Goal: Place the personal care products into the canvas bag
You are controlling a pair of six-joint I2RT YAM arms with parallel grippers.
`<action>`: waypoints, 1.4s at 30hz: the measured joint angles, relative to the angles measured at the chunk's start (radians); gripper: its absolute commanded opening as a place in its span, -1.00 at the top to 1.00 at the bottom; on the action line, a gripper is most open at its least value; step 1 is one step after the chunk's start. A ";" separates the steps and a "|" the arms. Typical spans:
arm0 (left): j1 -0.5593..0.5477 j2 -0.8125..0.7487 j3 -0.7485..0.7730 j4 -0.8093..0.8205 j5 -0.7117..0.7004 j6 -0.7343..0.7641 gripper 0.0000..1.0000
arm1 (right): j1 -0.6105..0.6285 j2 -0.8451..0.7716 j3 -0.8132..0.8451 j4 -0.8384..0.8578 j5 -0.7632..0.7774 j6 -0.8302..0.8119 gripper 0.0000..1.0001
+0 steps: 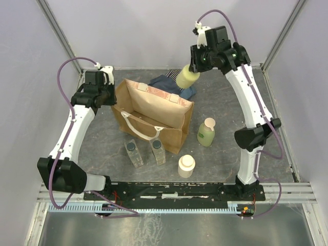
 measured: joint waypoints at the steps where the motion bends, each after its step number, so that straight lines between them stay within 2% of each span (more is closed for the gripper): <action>1: 0.000 0.001 0.000 0.003 0.003 0.000 0.61 | 0.003 -0.020 0.001 0.015 -0.040 0.002 0.99; 6: 0.000 0.006 -0.004 0.023 0.018 0.004 0.61 | 0.050 -0.100 -0.017 0.083 -0.208 0.002 0.98; 9: 0.000 0.006 -0.007 0.030 0.022 0.011 0.61 | 0.100 -0.168 -0.101 0.153 -0.299 -0.002 0.99; 16: 0.000 0.006 -0.010 0.047 0.034 0.014 0.61 | 0.211 -0.225 -0.178 0.182 -0.410 -0.009 0.99; 22: 0.000 0.006 -0.010 0.050 0.042 0.026 0.61 | 0.276 -0.213 -0.225 0.126 -0.357 -0.046 0.99; 30: 0.000 0.006 -0.010 0.050 0.045 0.026 0.61 | 0.324 -0.129 -0.333 0.048 -0.187 -0.098 0.99; 42: 0.000 0.006 -0.010 0.049 0.049 0.026 0.61 | 0.390 -0.120 -0.568 0.080 -0.012 -0.135 0.99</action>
